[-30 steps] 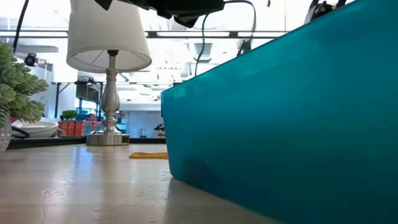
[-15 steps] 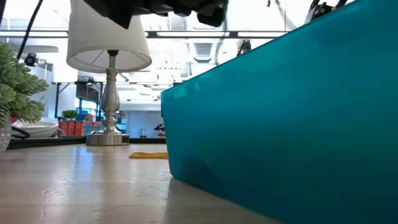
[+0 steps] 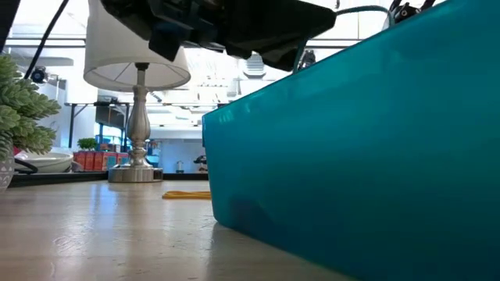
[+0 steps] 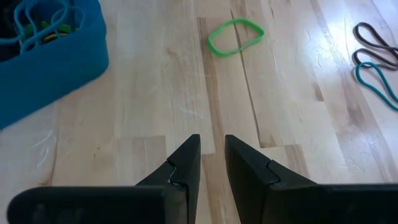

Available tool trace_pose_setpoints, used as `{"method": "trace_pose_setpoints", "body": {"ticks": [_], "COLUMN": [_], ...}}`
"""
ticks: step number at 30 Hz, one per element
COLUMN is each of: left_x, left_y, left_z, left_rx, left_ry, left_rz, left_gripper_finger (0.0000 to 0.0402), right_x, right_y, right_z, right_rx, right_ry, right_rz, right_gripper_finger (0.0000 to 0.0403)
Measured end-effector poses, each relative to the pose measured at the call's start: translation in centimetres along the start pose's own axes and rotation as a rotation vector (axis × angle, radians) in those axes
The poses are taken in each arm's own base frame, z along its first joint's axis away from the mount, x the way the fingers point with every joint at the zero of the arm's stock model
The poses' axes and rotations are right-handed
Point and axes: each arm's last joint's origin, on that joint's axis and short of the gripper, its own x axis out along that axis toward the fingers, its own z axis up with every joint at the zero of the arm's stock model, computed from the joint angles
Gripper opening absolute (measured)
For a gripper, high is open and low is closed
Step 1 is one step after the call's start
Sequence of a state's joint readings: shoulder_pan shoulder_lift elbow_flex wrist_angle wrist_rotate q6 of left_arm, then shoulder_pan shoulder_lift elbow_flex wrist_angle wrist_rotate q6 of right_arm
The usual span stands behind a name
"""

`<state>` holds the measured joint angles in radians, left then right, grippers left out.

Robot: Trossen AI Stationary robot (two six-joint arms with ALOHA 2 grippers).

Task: Pick and place rubber bands into bin
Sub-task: Put the blue rubber band into the blue bin

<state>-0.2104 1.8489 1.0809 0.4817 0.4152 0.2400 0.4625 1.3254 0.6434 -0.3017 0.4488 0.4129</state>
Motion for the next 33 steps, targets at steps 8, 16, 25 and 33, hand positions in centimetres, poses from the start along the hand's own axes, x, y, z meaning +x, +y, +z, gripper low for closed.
{"method": "trace_pose_setpoints", "body": {"ticks": [8, 16, 25, 33], "left_x": [0.1, -1.6, -5.8, -8.4], "left_y": [0.0, -0.1, -0.2, -0.4], "left_z": [-0.1, 0.2, 0.9, -0.8], "left_rx": [0.0, -0.009, 0.023, 0.062], "left_ry": [0.004, 0.161, 0.514, 0.667], "left_rz": [-0.001, 0.035, 0.37, 0.589], "left_gripper_finger": [0.0087, 0.0143, 0.0143, 0.0143], "right_x": [0.0, 0.0, 0.9, 3.1], "right_y": [0.0, 0.1, -2.4, -8.8], "right_z": [0.0, 0.2, 4.0, 4.7], "right_rx": [0.001, -0.095, -0.296, -0.097], "right_ry": [-0.001, -0.02, -0.263, -0.191], "right_rz": [0.001, 0.004, -0.124, -0.037], "right_gripper_finger": [0.0068, 0.0068, 0.0068, 0.0068]}}
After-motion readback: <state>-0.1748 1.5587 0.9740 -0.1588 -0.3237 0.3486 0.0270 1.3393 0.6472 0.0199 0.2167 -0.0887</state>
